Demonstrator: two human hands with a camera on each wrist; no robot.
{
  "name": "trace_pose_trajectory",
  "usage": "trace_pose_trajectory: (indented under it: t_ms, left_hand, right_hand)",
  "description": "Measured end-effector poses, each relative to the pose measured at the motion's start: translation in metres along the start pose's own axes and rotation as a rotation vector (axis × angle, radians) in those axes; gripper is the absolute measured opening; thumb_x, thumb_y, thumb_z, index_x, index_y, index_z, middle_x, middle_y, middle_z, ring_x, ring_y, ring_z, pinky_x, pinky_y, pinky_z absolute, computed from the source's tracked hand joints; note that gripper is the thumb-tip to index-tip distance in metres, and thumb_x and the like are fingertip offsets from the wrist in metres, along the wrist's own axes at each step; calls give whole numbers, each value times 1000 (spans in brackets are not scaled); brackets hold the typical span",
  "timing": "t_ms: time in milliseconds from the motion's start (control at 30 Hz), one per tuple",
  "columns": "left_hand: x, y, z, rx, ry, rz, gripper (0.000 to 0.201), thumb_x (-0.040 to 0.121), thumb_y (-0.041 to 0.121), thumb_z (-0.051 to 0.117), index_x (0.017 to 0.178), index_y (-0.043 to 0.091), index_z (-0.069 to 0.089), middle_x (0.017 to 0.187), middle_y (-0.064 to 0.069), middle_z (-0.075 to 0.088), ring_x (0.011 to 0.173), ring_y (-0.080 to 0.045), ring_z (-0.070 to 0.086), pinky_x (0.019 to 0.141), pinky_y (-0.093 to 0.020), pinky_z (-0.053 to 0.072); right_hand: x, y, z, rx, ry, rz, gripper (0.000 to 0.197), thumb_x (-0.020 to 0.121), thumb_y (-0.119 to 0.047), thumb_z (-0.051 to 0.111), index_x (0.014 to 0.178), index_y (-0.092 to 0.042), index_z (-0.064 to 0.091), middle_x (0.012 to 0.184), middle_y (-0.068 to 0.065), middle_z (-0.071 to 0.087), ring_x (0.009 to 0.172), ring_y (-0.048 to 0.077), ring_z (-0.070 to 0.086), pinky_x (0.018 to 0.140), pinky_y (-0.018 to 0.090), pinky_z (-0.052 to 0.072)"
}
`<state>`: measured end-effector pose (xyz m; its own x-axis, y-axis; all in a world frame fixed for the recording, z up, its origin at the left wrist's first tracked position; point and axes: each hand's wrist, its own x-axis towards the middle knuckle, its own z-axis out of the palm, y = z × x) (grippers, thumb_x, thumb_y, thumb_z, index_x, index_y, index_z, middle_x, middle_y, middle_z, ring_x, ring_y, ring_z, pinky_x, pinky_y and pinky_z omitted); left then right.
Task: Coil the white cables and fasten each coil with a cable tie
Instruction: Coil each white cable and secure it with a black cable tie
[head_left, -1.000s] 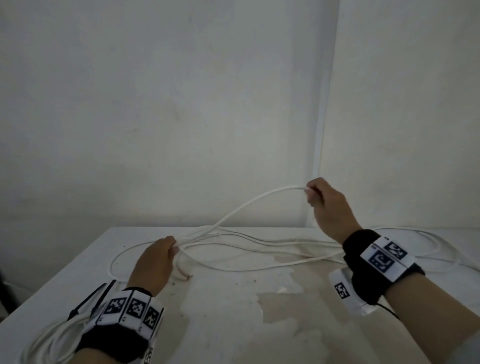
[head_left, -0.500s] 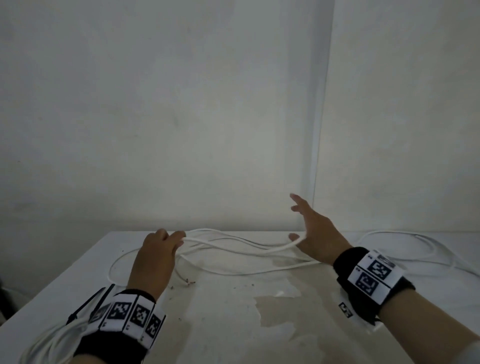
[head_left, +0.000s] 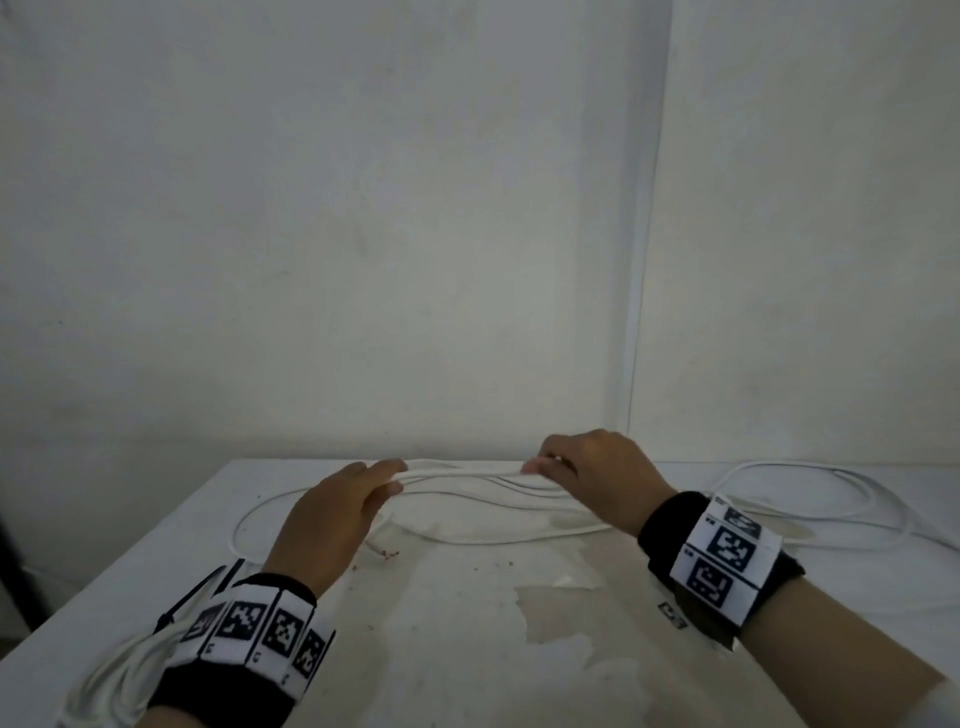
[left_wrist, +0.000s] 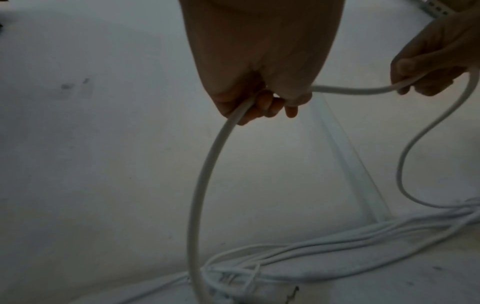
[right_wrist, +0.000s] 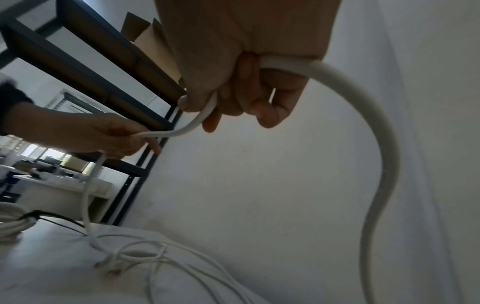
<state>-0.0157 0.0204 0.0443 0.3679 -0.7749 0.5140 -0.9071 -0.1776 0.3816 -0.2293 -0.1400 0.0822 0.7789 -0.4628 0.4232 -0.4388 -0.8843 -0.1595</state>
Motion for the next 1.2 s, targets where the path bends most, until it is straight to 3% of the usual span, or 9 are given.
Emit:
trace_pose_trajectory:
  t_ms: [133, 333, 533, 700, 833, 933, 1033, 1133, 1200]
  left_hand:
    - [-4, -11, -6, -22, -54, -98, 29, 96, 25, 43, 117, 14, 60, 97, -11, 65, 87, -23, 60, 75, -29, 43]
    - [-12, -25, -3, 16, -113, -184, 23, 98, 25, 37, 77, 19, 43, 72, -3, 51, 69, -21, 49, 57, -20, 31]
    - [-21, -33, -10, 10, -55, -273, 26, 98, 23, 38, 89, 5, 53, 64, 0, 47, 60, -17, 45, 55, -24, 32]
    - [-11, -9, -13, -81, 43, -283, 25, 99, 24, 36, 92, 9, 55, 58, -5, 48, 56, -19, 46, 53, -26, 32]
    - [-12, 19, -8, -228, 41, -305, 25, 99, 17, 32, 101, 19, 58, 55, -2, 46, 53, -17, 43, 52, -28, 32]
    - [-11, 34, 1, -262, 30, -296, 30, 98, 13, 32, 106, 15, 61, 53, -3, 42, 48, -18, 37, 48, -30, 29]
    - [-11, 50, 10, -243, 6, -229, 31, 98, 14, 34, 110, 14, 62, 54, 1, 43, 48, -15, 37, 49, -28, 30]
    - [-12, 62, 17, -234, -34, -139, 29, 98, 14, 36, 111, 12, 62, 54, 2, 41, 48, -14, 37, 52, -29, 32]
    - [-9, 64, 19, -242, -21, -145, 27, 98, 16, 37, 108, 12, 61, 53, 2, 40, 48, -13, 37, 51, -29, 31]
  right_hand:
    - [-1, 22, -7, -29, 93, 131, 43, 92, -47, 41, 90, -7, 58, 56, -4, 40, 63, 23, 44, 60, 29, 28]
    - [-12, 49, -18, -106, 233, 248, 35, 93, -45, 40, 79, -14, 47, 77, 15, 63, 77, 34, 60, 61, 29, 29]
    - [-28, 85, -34, -199, 227, 441, 39, 94, -46, 36, 77, -12, 44, 60, 2, 45, 62, 26, 45, 57, 30, 27]
    - [-37, 91, -20, -187, 179, 207, 27, 93, -36, 48, 90, -14, 63, 82, 2, 61, 67, 26, 60, 57, 30, 40]
    - [-50, 89, -4, -273, 80, 88, 23, 82, -28, 53, 82, -14, 72, 61, 3, 59, 39, 21, 55, 29, 27, 39]
    - [-58, 79, 6, -280, 71, 84, 32, 84, -18, 66, 115, -11, 63, 82, 10, 67, 57, 28, 63, 42, 35, 46]
    - [-57, 60, 7, -220, 124, 84, 41, 97, -29, 43, 136, -18, 43, 109, 5, 62, 82, 31, 65, 60, 36, 48]
    - [-56, 46, 4, -128, 190, 44, 34, 91, -31, 40, 109, -14, 64, 77, 5, 66, 50, 26, 62, 37, 28, 38]
    - [-55, 41, 1, -89, 184, 29, 37, 93, -37, 38, 110, -15, 63, 79, 5, 66, 59, 28, 65, 46, 31, 40]
